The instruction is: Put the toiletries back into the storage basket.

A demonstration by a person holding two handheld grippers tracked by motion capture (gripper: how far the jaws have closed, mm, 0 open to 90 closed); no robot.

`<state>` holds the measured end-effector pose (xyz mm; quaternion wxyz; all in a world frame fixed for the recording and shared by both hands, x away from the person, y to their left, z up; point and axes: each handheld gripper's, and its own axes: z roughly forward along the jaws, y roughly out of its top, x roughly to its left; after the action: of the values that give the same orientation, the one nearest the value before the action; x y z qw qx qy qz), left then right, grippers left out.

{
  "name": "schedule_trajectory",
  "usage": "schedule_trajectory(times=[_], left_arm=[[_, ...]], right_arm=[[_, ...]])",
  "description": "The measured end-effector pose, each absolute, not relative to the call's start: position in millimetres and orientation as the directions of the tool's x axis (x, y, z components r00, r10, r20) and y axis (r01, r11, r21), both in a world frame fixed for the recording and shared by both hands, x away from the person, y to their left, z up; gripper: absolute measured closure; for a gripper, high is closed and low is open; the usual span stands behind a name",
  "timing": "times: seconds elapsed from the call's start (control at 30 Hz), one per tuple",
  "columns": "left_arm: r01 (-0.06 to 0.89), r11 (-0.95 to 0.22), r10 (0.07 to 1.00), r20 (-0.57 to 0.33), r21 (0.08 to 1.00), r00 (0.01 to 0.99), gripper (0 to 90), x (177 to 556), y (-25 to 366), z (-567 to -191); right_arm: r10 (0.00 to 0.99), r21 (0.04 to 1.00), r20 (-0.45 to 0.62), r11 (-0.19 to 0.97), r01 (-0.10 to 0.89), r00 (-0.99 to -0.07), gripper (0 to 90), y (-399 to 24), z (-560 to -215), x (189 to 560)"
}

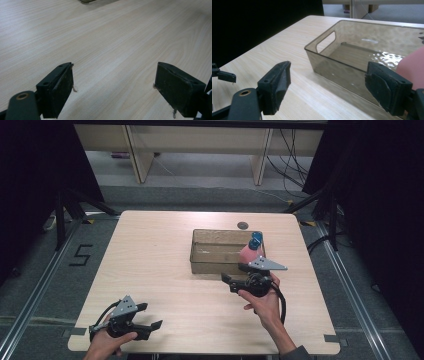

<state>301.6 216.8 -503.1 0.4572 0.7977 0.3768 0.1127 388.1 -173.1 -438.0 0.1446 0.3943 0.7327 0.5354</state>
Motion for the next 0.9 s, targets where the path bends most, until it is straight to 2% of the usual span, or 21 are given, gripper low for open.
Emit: schedule_trajectory(times=[0.13, 0.27, 0.3, 0.4, 0.43, 0.57, 0.8, 0.87, 0.9], left_arm=[[0.497, -0.299, 0.702, -0.165, 0.815, 0.693, 14.8, 302, 217, -503], [0.498, -0.298, 0.704, -0.164, 0.814, 0.691, 14.8, 302, 217, -503], [0.497, -0.3, 0.702, -0.165, 0.814, 0.693, 14.8, 302, 217, -503], [0.497, -0.299, 0.704, -0.164, 0.814, 0.691, 14.8, 302, 217, -503], [0.497, -0.3, 0.701, -0.165, 0.814, 0.693, 14.8, 302, 217, -503], [0.497, -0.3, 0.702, -0.164, 0.814, 0.693, 14.8, 302, 217, -503], [0.497, -0.299, 0.702, -0.165, 0.814, 0.693, 14.8, 302, 217, -503], [0.497, -0.3, 0.702, -0.165, 0.814, 0.693, 14.8, 302, 217, -503], [0.497, -0.3, 0.702, -0.164, 0.814, 0.693, 14.8, 302, 217, -503]], right_arm=[[0.729, 0.888, 0.231, 0.113, 0.446, -0.645, 21.3, -170, -437, 384], [0.732, 0.902, 0.192, 0.131, 0.411, -0.653, 21.3, -170, -438, 384], [0.727, 0.89, 0.23, 0.112, 0.443, -0.647, 21.4, -167, -438, 382], [0.713, 0.894, 0.217, 0.129, 0.429, -0.667, 21.5, -167, -440, 382], [0.716, 0.884, 0.241, 0.117, 0.453, -0.655, 21.5, -166, -439, 380], [0.715, 0.897, 0.208, 0.132, 0.421, -0.667, 21.5, -165, -440, 381], [0.701, 0.888, 0.23, 0.133, 0.441, -0.675, 21.4, -161, -441, 377], [0.712, 0.897, 0.193, 0.151, 0.415, -0.676, 21.4, -161, -441, 377], [0.706, 0.889, 0.227, 0.13, 0.438, -0.671, 21.4, -160, -442, 375]])
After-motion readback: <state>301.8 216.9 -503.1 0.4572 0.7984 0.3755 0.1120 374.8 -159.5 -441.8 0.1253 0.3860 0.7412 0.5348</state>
